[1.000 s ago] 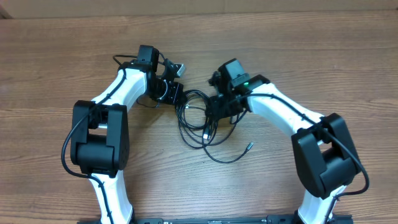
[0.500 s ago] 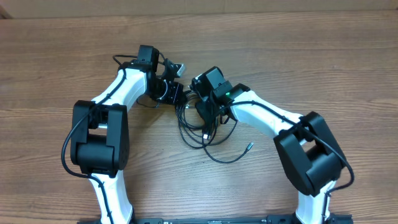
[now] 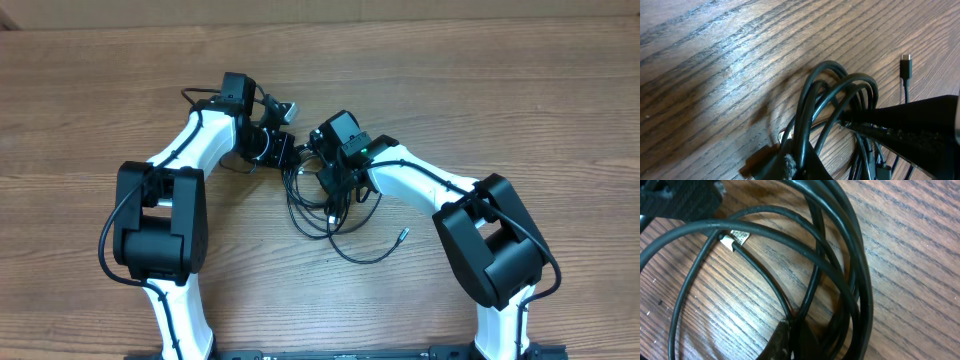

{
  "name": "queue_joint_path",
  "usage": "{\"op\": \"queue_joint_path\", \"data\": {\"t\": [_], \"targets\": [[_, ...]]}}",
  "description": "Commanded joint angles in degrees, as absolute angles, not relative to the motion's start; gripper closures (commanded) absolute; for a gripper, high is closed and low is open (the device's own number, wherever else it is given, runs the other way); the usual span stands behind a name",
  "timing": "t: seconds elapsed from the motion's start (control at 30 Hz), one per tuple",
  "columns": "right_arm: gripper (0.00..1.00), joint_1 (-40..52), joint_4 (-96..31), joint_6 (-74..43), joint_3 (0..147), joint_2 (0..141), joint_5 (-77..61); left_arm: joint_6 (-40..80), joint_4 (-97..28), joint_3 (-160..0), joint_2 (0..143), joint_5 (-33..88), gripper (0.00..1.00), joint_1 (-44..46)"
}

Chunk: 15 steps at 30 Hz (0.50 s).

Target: Untangle cables

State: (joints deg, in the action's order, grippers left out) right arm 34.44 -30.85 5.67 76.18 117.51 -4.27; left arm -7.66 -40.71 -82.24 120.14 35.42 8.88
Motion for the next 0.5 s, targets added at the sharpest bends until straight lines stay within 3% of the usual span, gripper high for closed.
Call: {"op": "queue_joint_path", "data": {"t": [0.0, 0.47], "targets": [[0.96, 34.44, -31.16, 5.61, 77.23, 118.10, -5.67, -8.60, -40.49, -83.00, 120.84, 37.10, 0.95, 8.64], [0.96, 34.44, -36.62, 4.29, 77.78, 113.03, -6.72, -8.60, -40.49, -83.00, 120.84, 37.10, 0.94, 8.64]]}}
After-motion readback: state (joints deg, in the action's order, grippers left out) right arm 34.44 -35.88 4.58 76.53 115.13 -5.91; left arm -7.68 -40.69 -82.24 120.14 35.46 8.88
